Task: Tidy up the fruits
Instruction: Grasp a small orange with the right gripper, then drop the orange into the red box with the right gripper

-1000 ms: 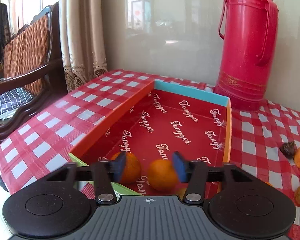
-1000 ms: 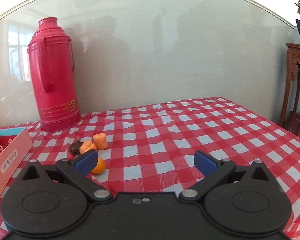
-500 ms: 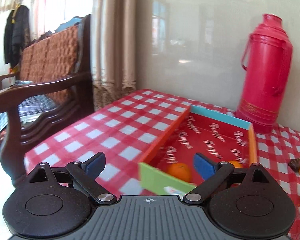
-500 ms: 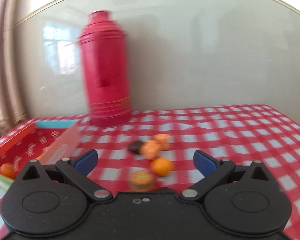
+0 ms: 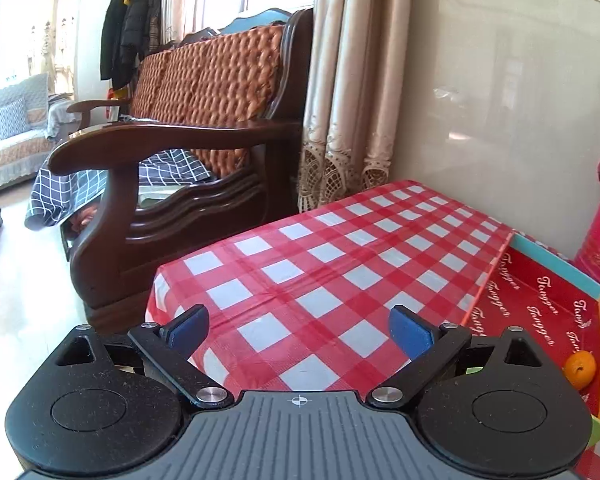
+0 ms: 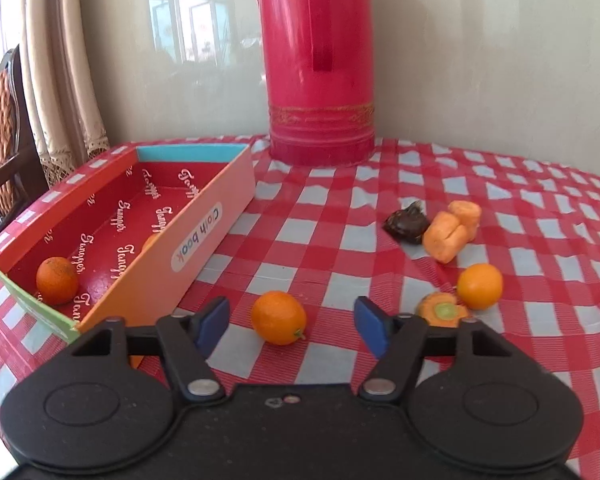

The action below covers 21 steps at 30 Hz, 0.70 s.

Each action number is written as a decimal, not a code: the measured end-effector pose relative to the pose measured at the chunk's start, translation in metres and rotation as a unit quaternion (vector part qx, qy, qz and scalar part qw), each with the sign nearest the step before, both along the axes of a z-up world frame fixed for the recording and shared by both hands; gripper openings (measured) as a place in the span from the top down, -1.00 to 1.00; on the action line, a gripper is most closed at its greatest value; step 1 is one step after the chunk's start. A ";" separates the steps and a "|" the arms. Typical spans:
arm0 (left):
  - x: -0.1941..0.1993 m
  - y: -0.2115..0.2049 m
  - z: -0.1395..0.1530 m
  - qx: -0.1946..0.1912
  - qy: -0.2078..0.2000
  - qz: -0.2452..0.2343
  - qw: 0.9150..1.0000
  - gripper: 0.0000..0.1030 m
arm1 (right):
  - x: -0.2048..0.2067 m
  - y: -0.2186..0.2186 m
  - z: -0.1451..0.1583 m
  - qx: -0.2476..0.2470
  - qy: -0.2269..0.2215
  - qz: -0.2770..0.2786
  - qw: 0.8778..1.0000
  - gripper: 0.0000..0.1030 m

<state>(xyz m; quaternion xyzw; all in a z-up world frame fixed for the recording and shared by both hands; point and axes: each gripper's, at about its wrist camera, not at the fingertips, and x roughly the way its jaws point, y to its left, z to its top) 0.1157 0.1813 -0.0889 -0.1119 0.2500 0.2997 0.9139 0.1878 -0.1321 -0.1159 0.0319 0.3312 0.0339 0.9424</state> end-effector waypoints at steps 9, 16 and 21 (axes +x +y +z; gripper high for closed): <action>-0.008 0.013 -0.003 0.003 0.002 0.016 1.000 -0.89 | 0.010 0.006 -0.011 -0.003 0.024 0.003 1.000 0.53; -0.014 0.031 -0.005 -0.011 0.001 0.037 0.999 -0.90 | -0.001 0.014 0.005 0.011 -0.024 0.018 0.999 0.53; -0.019 0.046 -0.009 -0.026 0.002 0.054 0.998 -0.90 | -0.014 0.028 0.031 0.043 -0.089 0.060 0.993 0.52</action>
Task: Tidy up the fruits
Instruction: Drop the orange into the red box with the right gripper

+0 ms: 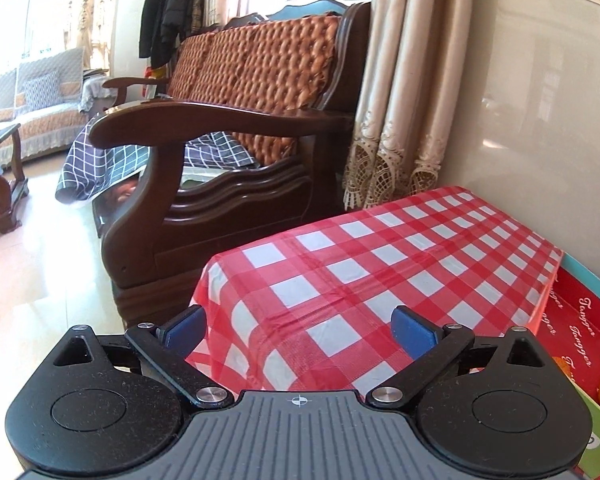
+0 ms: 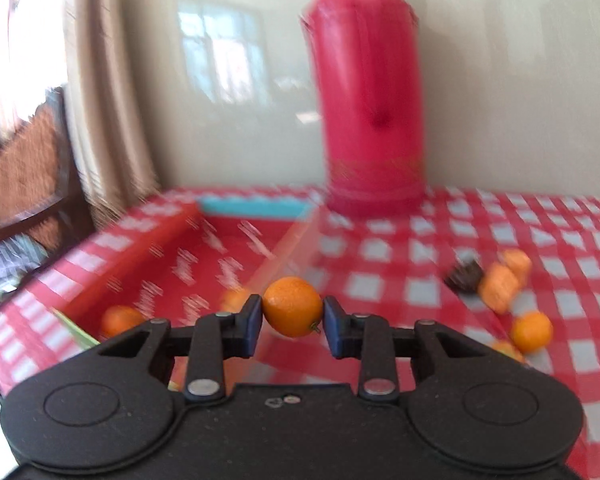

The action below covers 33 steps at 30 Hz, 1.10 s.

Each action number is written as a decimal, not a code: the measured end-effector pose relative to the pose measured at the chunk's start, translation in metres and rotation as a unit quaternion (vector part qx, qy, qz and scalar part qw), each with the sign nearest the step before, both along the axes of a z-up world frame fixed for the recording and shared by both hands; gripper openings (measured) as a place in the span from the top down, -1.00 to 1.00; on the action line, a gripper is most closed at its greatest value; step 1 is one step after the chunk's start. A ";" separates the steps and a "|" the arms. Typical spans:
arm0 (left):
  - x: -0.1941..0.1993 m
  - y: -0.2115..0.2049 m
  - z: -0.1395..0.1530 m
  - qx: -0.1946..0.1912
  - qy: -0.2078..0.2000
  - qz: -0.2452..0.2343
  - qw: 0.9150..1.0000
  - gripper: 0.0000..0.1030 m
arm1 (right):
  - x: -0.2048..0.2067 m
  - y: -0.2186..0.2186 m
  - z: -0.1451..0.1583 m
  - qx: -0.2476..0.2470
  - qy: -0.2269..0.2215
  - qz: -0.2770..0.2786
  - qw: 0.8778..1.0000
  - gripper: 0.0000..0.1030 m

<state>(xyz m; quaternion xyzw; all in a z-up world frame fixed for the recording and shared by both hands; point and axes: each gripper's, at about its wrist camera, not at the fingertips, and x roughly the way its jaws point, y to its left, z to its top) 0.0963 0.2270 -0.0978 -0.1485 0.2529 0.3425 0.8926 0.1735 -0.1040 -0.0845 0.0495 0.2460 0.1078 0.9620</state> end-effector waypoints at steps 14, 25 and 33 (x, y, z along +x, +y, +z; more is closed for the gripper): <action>-0.006 0.011 -0.002 0.007 0.001 0.011 1.000 -0.91 | -0.004 0.071 -0.002 -0.063 0.006 0.112 0.992 0.19; 0.002 -0.020 0.005 0.031 0.001 -0.025 0.999 -0.91 | -0.020 0.028 0.024 -0.057 -0.048 0.026 0.997 -0.62; 0.016 -0.092 0.015 0.081 -0.006 -0.121 0.989 -0.91 | -0.033 -0.054 0.021 -0.073 -0.048 -0.127 0.988 -0.73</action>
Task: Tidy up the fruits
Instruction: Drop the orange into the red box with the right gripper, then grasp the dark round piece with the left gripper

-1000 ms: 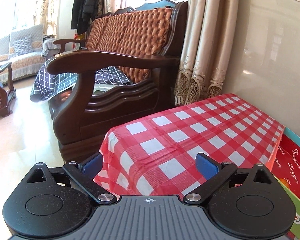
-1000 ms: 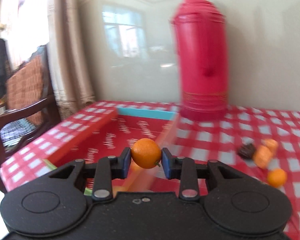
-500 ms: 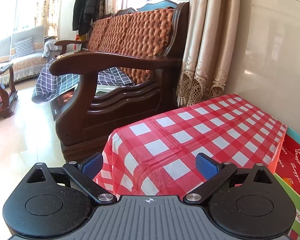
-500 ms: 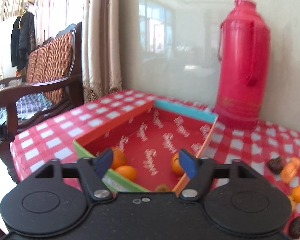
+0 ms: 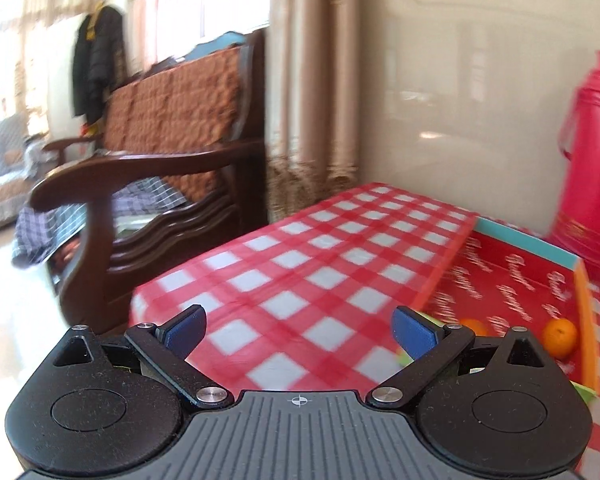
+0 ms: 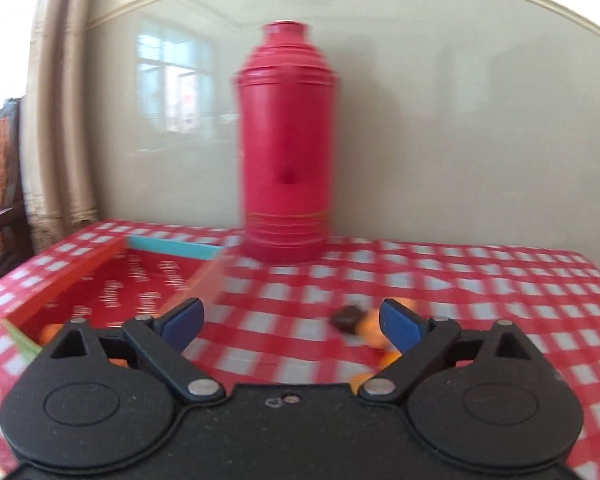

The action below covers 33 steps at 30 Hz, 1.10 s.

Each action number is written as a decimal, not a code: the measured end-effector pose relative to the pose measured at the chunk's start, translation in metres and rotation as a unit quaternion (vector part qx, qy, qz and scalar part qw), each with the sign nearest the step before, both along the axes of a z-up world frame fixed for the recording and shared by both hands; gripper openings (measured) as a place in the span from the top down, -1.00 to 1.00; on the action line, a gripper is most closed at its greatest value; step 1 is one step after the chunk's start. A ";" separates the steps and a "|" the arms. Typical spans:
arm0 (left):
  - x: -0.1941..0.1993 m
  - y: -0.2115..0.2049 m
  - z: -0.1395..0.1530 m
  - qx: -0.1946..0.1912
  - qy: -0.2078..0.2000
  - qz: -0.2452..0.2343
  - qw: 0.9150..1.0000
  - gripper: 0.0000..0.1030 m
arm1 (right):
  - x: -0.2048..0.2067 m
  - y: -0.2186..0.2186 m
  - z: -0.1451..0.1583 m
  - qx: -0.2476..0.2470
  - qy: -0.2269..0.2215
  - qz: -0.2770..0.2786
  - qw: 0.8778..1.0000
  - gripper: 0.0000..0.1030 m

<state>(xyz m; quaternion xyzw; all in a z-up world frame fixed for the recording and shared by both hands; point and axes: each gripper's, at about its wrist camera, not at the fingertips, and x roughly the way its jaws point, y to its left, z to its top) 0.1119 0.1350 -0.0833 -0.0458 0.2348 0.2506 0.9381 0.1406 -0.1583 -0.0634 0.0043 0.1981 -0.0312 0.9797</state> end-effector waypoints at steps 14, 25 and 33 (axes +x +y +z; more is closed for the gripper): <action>0.009 -0.175 -0.005 0.050 0.016 -0.302 0.952 -0.91 | -0.053 -0.137 -0.015 0.027 -0.022 -0.291 0.956 -0.89; 0.017 -0.294 -0.021 0.046 0.067 -0.417 0.905 -0.38 | -0.091 -0.189 -0.023 0.052 -0.017 -0.346 0.937 -0.89; 0.023 -0.337 -0.037 0.030 0.090 -0.423 0.901 0.02 | -0.101 -0.204 -0.023 0.075 -0.024 -0.337 0.938 -0.89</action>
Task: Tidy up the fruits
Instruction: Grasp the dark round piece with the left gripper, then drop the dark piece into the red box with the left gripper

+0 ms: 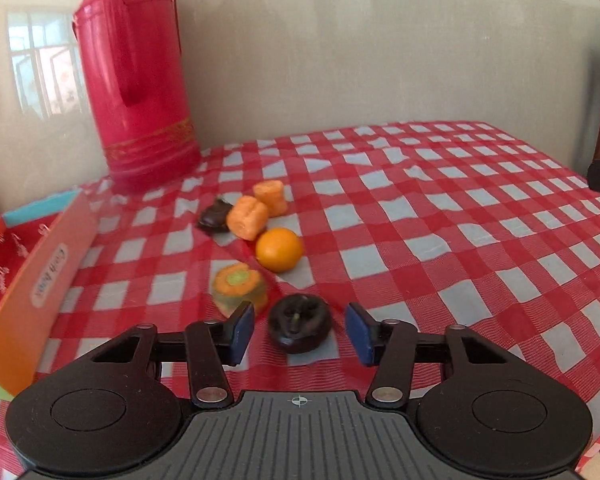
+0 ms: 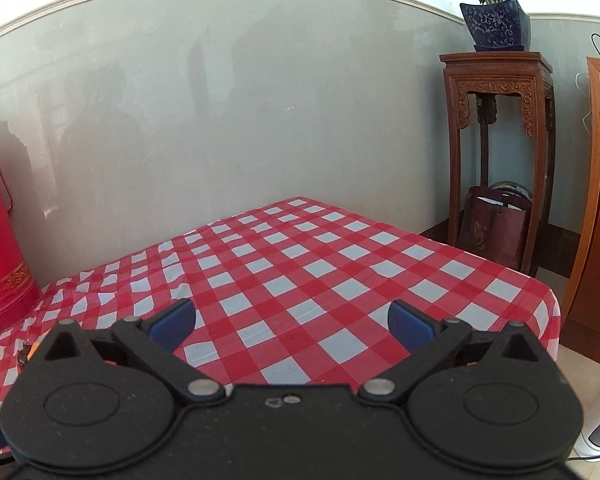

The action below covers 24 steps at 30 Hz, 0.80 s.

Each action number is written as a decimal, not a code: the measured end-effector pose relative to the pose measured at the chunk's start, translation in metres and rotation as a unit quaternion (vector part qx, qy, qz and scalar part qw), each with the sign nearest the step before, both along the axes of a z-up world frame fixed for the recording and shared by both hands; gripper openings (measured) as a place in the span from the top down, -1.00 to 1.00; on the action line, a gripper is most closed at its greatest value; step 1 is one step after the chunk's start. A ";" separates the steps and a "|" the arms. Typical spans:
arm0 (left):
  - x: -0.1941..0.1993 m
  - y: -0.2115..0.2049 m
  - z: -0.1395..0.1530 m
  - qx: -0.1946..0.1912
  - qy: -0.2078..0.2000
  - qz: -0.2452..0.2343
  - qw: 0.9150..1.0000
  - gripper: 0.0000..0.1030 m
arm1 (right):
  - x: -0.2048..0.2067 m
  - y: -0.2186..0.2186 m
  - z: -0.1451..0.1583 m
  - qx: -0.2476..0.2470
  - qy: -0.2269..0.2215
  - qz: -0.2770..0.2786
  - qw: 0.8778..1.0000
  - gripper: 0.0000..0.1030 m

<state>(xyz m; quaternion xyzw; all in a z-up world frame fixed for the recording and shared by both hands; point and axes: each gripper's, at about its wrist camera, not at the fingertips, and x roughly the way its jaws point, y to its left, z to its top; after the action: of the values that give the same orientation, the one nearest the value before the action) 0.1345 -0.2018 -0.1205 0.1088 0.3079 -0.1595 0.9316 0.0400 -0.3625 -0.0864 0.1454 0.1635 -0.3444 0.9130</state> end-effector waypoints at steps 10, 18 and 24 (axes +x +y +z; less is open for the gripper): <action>0.006 -0.001 -0.013 -0.014 0.004 0.024 1.000 0.25 | -0.001 0.002 0.001 0.008 -0.008 0.007 1.000 -0.89; 0.000 0.026 0.015 -0.010 -0.056 0.050 0.997 0.25 | 0.007 0.016 0.003 0.001 -0.007 0.032 0.999 -0.89; 0.013 0.085 0.037 0.004 -0.090 0.117 0.989 0.25 | 0.021 0.041 0.002 -0.011 0.002 0.064 0.998 -0.89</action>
<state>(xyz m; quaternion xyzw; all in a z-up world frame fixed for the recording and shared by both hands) 0.1477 -0.1166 -0.0831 0.0897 0.2340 -0.0376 0.9674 0.0612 -0.3220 -0.0842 0.1237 0.1699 -0.2873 0.9345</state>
